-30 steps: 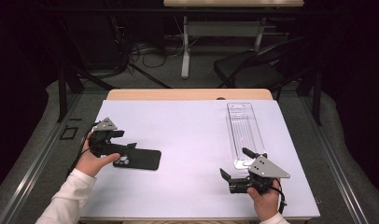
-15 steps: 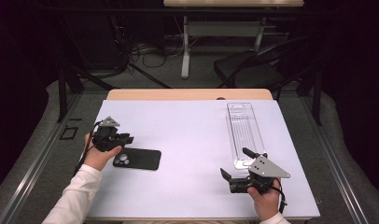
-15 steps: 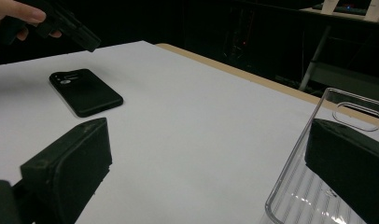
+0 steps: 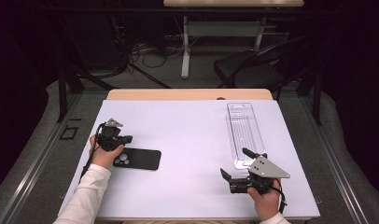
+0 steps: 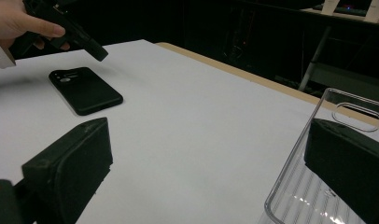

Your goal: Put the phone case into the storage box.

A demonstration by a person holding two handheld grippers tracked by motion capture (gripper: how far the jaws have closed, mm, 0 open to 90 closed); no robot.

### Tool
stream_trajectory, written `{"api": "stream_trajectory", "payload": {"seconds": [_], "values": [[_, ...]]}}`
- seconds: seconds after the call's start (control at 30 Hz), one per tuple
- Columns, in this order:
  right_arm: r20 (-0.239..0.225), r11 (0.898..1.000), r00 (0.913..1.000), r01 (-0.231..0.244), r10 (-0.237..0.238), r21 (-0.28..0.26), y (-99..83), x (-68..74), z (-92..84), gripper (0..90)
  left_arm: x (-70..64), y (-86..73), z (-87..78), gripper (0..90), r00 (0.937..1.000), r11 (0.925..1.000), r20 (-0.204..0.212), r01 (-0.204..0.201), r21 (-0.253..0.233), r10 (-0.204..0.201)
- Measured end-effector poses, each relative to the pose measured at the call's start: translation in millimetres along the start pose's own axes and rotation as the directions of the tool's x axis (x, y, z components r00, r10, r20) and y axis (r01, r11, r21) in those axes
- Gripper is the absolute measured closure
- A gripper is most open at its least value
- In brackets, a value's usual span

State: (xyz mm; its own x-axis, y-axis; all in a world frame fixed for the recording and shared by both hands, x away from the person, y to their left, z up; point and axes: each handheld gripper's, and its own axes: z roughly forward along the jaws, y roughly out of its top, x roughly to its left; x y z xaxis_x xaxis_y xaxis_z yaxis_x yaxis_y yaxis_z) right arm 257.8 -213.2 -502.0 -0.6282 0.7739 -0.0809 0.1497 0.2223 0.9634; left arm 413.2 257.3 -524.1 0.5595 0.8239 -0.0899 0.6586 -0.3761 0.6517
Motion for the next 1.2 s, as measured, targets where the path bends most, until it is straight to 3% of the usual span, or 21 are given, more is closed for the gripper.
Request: {"api": "stream_trajectory", "payload": {"seconds": [0.57,1.2], "values": [[-0.010,1.000,0.9998,0.017,-0.017,0.008,-1.8,0.1,1.3,1.1,11.7,-13.4,16.2,90.0,0.9990,0.9984,-0.022,0.039,0.040,-0.038],[-0.008,1.000,0.9999,0.013,-0.013,0.006,-1.7,-1.1,-0.1,1.2,14.0,-21.7,13.7,90.0,0.9986,0.9961,-0.007,0.054,0.070,-0.053]]}}
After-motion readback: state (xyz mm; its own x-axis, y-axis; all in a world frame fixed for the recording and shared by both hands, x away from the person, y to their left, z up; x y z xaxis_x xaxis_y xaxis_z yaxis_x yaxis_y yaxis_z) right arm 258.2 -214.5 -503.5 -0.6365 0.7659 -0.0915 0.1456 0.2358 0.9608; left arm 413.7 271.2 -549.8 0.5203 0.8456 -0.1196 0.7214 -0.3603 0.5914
